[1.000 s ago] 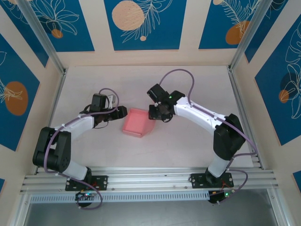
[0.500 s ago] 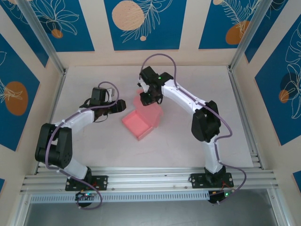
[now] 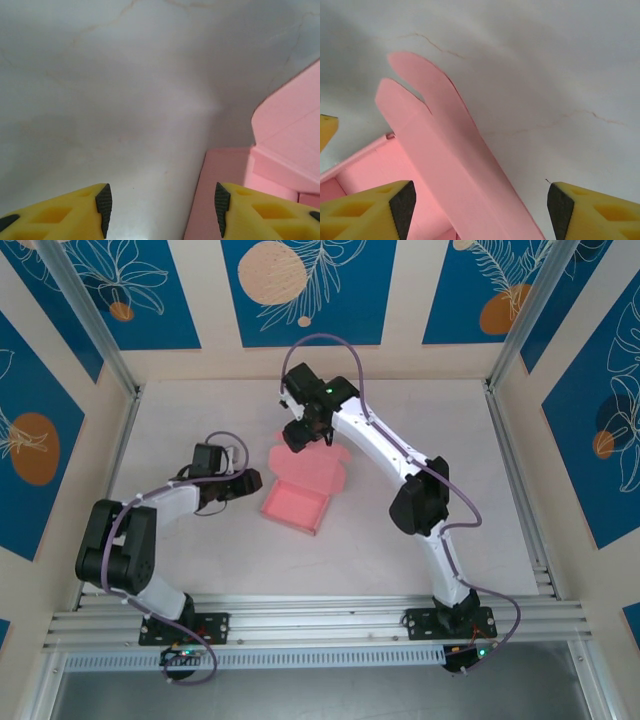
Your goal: Fold the paper box
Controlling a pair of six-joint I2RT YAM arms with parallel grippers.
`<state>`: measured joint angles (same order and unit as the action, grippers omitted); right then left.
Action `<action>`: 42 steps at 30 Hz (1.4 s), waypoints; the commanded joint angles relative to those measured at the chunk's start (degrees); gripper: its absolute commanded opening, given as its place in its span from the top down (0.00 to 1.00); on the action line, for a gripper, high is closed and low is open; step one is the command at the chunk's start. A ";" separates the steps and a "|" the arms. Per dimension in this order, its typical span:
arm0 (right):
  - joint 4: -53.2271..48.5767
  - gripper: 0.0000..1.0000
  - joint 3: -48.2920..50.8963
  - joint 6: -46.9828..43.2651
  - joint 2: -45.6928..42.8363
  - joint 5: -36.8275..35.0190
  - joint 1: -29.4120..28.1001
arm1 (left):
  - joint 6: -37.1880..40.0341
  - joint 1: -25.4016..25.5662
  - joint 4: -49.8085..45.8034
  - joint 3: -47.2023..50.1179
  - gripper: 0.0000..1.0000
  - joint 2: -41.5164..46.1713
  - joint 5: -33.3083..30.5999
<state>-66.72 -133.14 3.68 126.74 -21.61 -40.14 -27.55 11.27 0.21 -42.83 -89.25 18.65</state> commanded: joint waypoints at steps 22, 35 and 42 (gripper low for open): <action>23.72 0.00 56.98 23.09 -44.37 9.67 7.13 | 36.45 -2.28 -6.96 -20.81 0.35 -5.04 16.26; 32.59 0.15 61.99 19.92 -39.99 18.23 9.44 | 46.76 -2.35 -24.41 -37.81 0.36 -20.76 30.18; 33.12 0.24 61.35 19.94 -35.89 18.37 10.33 | 49.14 -2.13 -28.45 -38.74 0.38 -22.20 31.51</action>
<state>-34.44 -71.72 23.99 89.60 -4.89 -30.28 18.65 9.50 -24.84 -80.49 -110.83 46.96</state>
